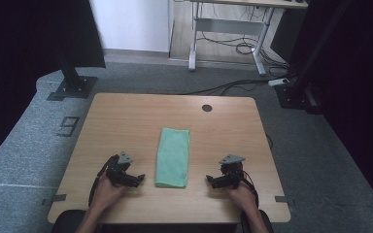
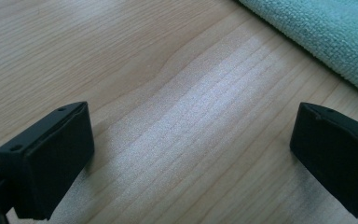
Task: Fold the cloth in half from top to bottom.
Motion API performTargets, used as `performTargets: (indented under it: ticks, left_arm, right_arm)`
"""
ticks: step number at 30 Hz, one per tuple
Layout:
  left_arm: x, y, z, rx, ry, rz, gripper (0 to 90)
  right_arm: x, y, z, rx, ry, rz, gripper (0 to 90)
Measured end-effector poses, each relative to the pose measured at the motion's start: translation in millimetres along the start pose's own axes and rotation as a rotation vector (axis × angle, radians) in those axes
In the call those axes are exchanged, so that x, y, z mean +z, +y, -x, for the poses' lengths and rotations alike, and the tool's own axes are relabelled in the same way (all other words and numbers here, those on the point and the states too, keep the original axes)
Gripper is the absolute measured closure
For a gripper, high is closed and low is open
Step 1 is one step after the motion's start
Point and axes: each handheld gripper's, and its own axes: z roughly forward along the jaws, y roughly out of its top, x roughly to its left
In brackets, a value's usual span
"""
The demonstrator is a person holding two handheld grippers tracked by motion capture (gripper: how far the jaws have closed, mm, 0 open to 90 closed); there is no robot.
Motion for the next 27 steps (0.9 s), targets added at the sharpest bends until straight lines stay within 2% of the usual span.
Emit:
performTargets:
  ticks: [12,17,20,27]
  left_arm:
    - [-0.2,6.8,0.1,-0.005,-0.008,0.000,0.0]
    - [-0.5,18.8,-2.8,-0.010,-0.003,0.022,0.0]
    - [1.3,26.2,-2.8,-0.006,0.020,0.032,0.0]
    - [15.6,53.4,-2.3,0.007,0.015,0.041,0.0]
  right_arm:
    - [0.0,0.0,0.0,0.000,0.000,0.000,0.0]
    - [0.0,0.0,-0.1,0.001,-0.001,0.000,0.0]
    - [0.0,0.1,-0.4,0.003,-0.003,0.000,0.0]
    - [0.0,0.1,-0.4,0.004,-0.003,0.000,0.0]
